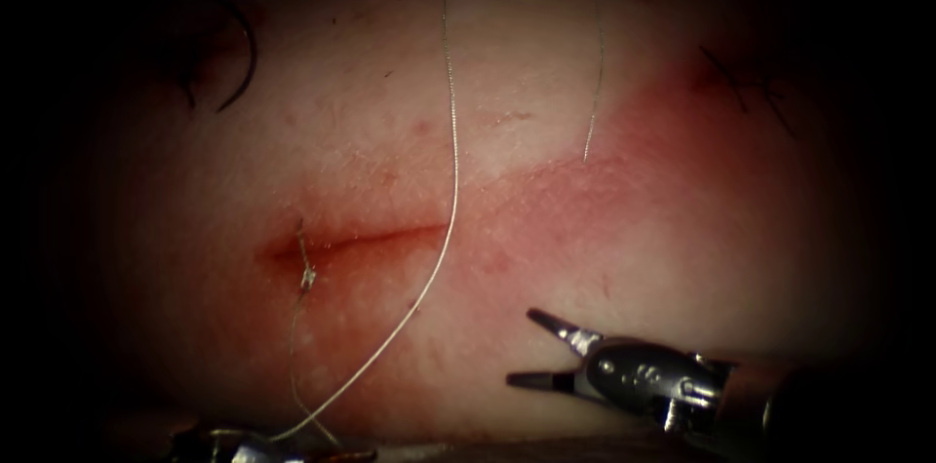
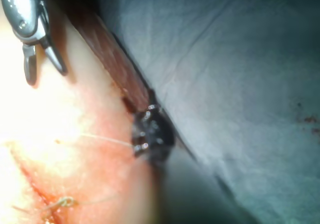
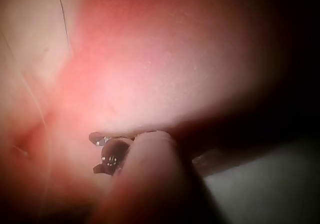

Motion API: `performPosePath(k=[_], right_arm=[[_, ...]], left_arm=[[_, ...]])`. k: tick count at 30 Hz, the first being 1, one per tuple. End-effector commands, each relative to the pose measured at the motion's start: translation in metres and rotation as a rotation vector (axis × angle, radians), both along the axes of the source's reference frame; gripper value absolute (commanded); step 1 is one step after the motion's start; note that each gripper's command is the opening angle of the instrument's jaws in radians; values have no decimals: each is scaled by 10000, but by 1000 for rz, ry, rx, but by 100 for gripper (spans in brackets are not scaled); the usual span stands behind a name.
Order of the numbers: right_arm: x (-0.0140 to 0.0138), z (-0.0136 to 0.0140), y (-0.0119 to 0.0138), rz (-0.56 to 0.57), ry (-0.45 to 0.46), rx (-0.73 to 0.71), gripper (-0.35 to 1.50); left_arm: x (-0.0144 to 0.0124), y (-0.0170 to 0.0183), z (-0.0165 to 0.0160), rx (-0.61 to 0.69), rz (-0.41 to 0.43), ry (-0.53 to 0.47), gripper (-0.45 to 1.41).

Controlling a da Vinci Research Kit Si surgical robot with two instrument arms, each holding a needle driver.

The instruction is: Wound Closure

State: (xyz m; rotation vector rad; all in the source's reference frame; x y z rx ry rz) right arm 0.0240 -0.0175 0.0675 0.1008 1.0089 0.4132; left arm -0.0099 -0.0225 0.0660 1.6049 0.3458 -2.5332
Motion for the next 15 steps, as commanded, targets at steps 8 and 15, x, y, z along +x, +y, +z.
performPosePath(k=[8,15], right_arm=[[9,5,-7,-1,4,5,148],[9,4,-8,-1,4,5,148]], left_arm=[[-1,-2,43,-61,51,132,46],[0,-3,61,-83,56,159,46]])
